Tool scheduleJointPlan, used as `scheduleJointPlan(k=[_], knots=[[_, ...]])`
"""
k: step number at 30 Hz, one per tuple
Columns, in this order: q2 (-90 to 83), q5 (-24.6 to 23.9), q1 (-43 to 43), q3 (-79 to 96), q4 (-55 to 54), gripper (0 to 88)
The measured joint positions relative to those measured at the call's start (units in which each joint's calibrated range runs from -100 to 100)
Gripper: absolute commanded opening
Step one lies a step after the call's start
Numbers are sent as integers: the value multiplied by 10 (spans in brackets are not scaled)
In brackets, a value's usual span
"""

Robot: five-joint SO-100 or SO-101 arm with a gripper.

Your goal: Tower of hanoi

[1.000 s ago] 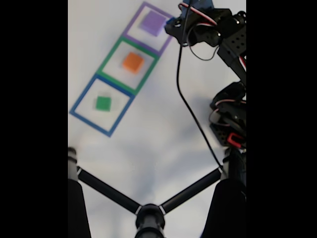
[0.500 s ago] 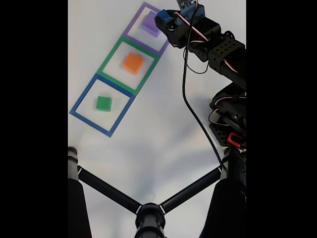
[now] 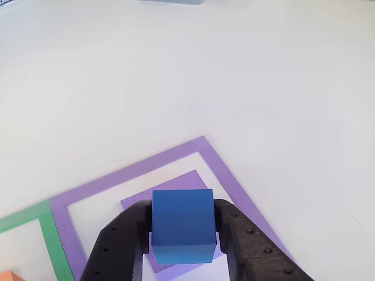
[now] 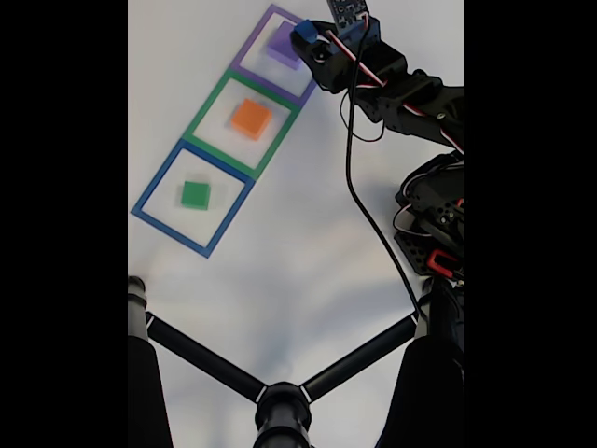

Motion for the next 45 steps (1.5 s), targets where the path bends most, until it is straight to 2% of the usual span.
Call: scheduleJointPlan(k=[22,45], knots=[[191,0,13,-72,-141,35],[257,0,-9,-88,-190,77]])
